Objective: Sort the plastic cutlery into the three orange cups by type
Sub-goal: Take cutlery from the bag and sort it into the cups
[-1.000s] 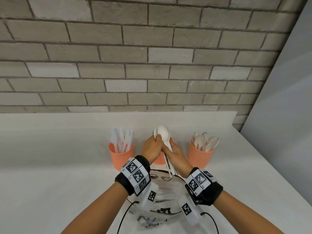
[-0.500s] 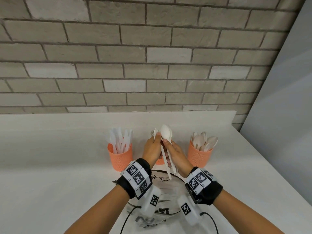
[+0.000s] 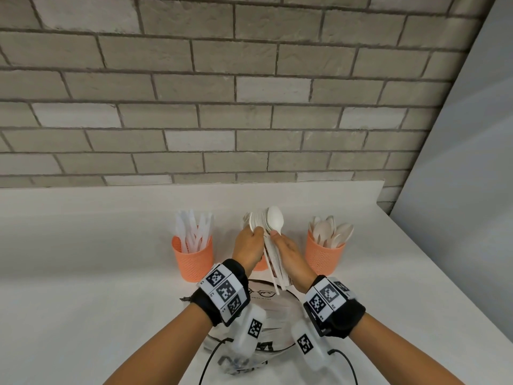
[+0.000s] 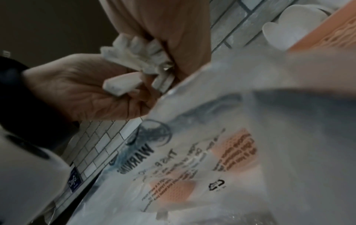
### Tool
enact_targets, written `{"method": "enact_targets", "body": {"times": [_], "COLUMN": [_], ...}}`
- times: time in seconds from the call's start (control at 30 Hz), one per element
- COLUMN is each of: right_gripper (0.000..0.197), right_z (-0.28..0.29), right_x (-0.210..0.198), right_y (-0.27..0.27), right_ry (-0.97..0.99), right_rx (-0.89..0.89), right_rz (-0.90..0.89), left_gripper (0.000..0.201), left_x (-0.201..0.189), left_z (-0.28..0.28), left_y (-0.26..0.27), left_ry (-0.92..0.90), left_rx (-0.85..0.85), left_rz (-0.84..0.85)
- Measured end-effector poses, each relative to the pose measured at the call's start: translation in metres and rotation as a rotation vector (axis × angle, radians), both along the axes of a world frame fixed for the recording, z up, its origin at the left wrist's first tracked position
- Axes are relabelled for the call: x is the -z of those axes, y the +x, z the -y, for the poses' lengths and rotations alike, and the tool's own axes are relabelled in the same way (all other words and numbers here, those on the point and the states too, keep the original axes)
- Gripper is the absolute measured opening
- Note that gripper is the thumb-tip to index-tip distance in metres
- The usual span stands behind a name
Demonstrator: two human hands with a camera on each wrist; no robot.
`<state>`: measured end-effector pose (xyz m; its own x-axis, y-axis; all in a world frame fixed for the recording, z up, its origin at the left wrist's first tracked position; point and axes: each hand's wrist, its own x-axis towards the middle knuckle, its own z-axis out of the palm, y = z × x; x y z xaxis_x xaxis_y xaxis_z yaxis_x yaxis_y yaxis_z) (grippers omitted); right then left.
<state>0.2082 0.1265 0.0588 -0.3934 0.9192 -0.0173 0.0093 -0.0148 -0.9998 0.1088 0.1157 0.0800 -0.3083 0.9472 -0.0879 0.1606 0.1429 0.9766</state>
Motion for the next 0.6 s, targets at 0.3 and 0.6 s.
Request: {"method": "enact_targets", "body": {"times": [0.3, 0.6], "right_gripper": [0.033, 0.035], "right_z": [-0.002, -0.001], "right_x": [-0.001, -0.001], "right_y": [0.009, 0.014], "right_ry": [-0.002, 0.086], "right_rx": [-0.008, -0.009], "right_rz": [0.004, 0.017], "left_gripper": [0.022, 0.024], "left_x": [0.001, 0.002], "left_z": [-0.006, -0.008], "left_y": [-0.001, 0.004], "left_ry": [0.025, 0.055], "left_rx": [-0.065, -0.009], "left_rz": [0.249, 0.334]}}
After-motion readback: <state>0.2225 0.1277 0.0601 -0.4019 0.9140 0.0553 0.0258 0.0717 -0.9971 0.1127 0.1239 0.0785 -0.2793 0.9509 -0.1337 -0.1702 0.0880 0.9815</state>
